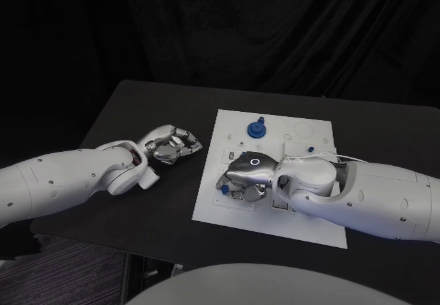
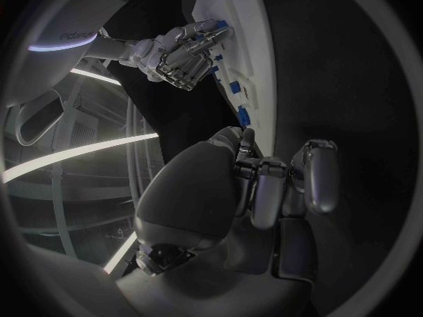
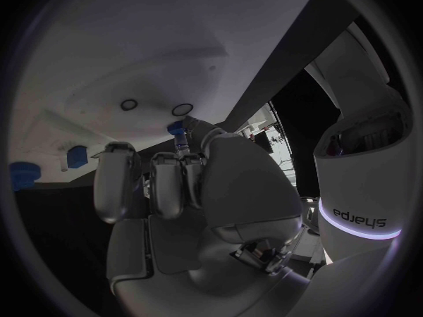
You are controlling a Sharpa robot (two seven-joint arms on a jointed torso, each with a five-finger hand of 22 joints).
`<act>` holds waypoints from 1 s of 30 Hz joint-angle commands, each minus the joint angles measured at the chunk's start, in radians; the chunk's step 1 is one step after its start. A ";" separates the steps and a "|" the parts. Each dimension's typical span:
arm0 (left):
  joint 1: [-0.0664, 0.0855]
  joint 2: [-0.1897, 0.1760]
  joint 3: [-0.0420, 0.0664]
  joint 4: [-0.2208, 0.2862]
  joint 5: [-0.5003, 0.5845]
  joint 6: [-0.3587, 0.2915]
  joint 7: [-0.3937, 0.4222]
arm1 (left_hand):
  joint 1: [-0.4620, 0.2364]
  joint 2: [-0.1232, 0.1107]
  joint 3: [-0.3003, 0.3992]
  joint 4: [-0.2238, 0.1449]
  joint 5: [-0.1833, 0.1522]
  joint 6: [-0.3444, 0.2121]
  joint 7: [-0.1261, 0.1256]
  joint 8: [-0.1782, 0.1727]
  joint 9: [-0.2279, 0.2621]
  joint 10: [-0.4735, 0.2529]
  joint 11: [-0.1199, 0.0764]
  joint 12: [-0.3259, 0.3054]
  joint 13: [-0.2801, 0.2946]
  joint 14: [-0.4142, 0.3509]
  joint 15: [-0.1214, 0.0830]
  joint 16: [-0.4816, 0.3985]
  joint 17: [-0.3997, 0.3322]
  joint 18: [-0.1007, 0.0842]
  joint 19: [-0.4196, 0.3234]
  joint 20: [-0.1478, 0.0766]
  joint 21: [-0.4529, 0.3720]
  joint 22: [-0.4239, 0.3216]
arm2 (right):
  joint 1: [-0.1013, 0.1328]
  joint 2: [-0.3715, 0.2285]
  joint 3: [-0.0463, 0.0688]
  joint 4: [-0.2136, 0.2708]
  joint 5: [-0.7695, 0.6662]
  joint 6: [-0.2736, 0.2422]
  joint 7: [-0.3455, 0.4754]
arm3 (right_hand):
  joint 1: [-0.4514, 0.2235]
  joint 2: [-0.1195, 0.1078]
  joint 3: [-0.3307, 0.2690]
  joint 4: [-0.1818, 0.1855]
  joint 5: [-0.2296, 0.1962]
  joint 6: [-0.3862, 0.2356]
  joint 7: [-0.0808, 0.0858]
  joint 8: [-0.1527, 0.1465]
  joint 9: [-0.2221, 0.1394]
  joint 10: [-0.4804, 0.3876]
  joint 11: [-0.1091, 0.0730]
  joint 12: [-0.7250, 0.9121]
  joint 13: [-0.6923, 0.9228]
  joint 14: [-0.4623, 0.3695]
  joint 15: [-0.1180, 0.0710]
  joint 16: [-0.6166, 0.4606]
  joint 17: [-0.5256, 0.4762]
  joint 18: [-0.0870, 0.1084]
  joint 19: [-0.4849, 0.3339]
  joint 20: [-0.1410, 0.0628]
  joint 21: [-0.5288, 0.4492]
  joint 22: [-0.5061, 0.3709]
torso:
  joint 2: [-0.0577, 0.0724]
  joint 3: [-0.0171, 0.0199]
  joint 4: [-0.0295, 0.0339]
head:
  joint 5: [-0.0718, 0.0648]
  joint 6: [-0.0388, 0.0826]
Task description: Assemble the parts on the task board
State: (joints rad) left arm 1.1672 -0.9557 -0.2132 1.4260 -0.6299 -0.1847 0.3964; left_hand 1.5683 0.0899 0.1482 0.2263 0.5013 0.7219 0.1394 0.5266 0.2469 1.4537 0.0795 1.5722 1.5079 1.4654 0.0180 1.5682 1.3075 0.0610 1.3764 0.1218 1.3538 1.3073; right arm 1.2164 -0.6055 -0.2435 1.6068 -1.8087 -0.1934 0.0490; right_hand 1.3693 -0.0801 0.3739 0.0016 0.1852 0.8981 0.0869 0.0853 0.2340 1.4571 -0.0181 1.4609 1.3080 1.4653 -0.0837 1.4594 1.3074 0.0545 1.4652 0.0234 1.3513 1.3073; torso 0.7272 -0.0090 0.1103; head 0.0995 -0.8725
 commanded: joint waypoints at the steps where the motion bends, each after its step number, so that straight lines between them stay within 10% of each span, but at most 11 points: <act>1: -0.004 0.003 0.001 0.000 0.009 0.012 0.007 | -0.005 -0.005 0.005 -0.001 0.005 -0.002 0.006 -0.005 -0.001 0.117 -0.014 -0.001 0.063 0.105 -0.002 0.003 0.263 -0.002 0.005 0.003 0.005 0.186 | -0.002 -0.004 -0.003 -0.006 -0.010 -0.008 -0.044 | -0.012 0.002 0.000 0.007 -0.005 0.009 0.003 0.005 0.003 0.001 0.009 0.000 0.134 0.062 0.011 -0.004 0.095 -0.003 0.010 0.010 -0.007 0.194 | 0.000 0.0002 -0.0006 | 0.000 0.000; 18: -0.009 0.012 0.001 -0.001 0.009 0.022 0.006 | -0.011 -0.004 0.009 0.005 0.006 -0.002 0.007 -0.007 -0.002 0.117 -0.014 -0.001 0.063 0.105 -0.001 0.003 0.263 -0.002 0.002 0.004 0.002 0.185 | -0.002 -0.009 -0.003 -0.017 -0.010 -0.051 -0.104 | -0.070 0.026 -0.093 0.051 -0.023 0.074 0.008 0.090 0.108 0.007 0.028 0.007 0.142 0.061 0.028 -0.008 0.087 0.000 0.009 0.030 -0.017 0.191 | 0.000 0.0004 -0.0011 | -0.002 0.000; 30: -0.011 0.019 0.001 0.000 0.009 0.029 0.005 | -0.015 -0.003 0.012 0.009 0.005 -0.002 0.007 -0.008 -0.003 0.117 -0.013 -0.001 0.063 0.105 0.000 0.003 0.263 -0.001 0.001 0.005 0.001 0.184 | -0.002 -0.011 -0.003 -0.022 -0.009 -0.098 -0.154 | -0.130 0.043 -0.151 0.101 -0.089 0.022 0.017 0.084 0.140 0.008 0.035 0.008 0.141 0.060 0.033 -0.010 0.083 0.001 0.008 0.034 -0.025 0.189 | 0.000 -0.0006 0.0001 | -0.003 0.000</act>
State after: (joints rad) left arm 1.1579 -0.9389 -0.2132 1.4238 -0.6292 -0.1692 0.3939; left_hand 1.5640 0.0858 0.1565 0.2346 0.5012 0.7219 0.1394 0.5227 0.2456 1.4521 0.0811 1.5752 1.4931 1.4654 0.0184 1.5682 1.3075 0.0609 1.3764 0.1218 1.3538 1.3073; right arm 1.2173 -0.6146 -0.2442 1.5875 -1.8087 -0.2705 -0.0513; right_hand 1.2458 -0.0381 0.2289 0.1043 0.1003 0.9264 0.1035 0.1739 0.3738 1.4666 0.0092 1.4639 1.3077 1.4671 -0.0571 1.4551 1.3074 0.0546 1.4653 0.0520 1.3320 1.3073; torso 0.7273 -0.0090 0.1091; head 0.0977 -0.8725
